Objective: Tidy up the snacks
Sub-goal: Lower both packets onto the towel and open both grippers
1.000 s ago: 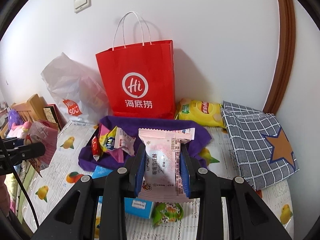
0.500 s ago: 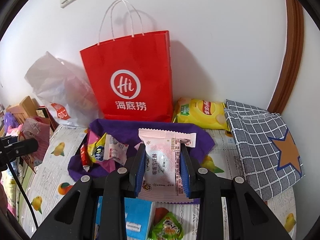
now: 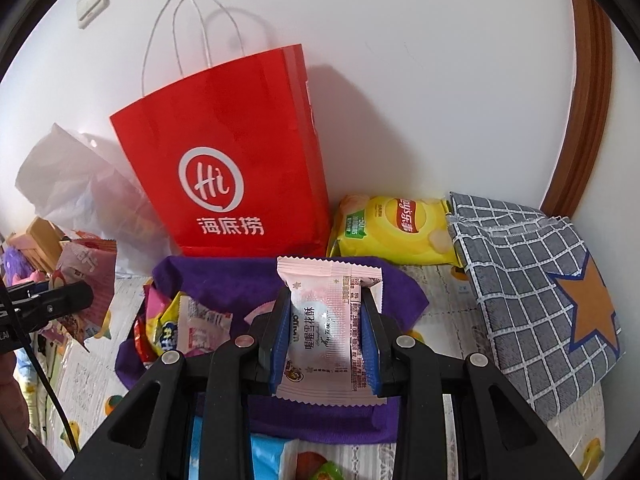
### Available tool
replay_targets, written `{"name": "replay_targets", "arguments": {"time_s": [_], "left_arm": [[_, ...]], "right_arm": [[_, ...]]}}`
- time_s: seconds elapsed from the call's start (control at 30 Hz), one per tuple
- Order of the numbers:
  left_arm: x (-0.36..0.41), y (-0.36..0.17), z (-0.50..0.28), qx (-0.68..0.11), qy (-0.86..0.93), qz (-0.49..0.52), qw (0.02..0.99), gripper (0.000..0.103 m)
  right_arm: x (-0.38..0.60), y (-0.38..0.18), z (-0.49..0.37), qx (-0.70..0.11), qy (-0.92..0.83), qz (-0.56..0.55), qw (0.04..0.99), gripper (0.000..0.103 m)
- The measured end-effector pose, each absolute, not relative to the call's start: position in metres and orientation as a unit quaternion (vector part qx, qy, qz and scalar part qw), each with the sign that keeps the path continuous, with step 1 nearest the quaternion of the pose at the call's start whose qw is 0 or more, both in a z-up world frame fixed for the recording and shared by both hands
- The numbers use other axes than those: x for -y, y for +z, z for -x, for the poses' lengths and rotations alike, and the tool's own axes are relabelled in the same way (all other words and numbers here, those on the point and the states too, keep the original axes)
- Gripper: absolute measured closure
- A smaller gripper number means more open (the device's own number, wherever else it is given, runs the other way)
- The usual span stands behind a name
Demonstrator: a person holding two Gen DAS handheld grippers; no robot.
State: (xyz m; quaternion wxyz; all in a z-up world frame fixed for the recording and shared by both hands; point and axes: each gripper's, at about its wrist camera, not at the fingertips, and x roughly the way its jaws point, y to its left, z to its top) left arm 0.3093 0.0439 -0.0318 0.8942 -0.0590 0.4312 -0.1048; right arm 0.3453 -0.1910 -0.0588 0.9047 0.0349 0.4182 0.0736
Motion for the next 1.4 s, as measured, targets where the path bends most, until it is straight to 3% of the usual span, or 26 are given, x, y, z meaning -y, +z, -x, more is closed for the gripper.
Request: {"name": "replay_targets", "arguments": {"time_s": [0.73,1.4], "left_arm": [[-0.058,-0.092,-0.362,-0.494,-0.062,0.074,0.864,0.064],[-0.051,-0.103,-0.368,-0.51,-0.069,0.063,0.855,0.064]], "right_arm": [[0.186,-0.108,-0.379,-0.455,0.072,-0.005,0.888,0.071],[0.175,-0.126,-0.384,-0.471,0.081,0.01,0.878,0.071]]}}
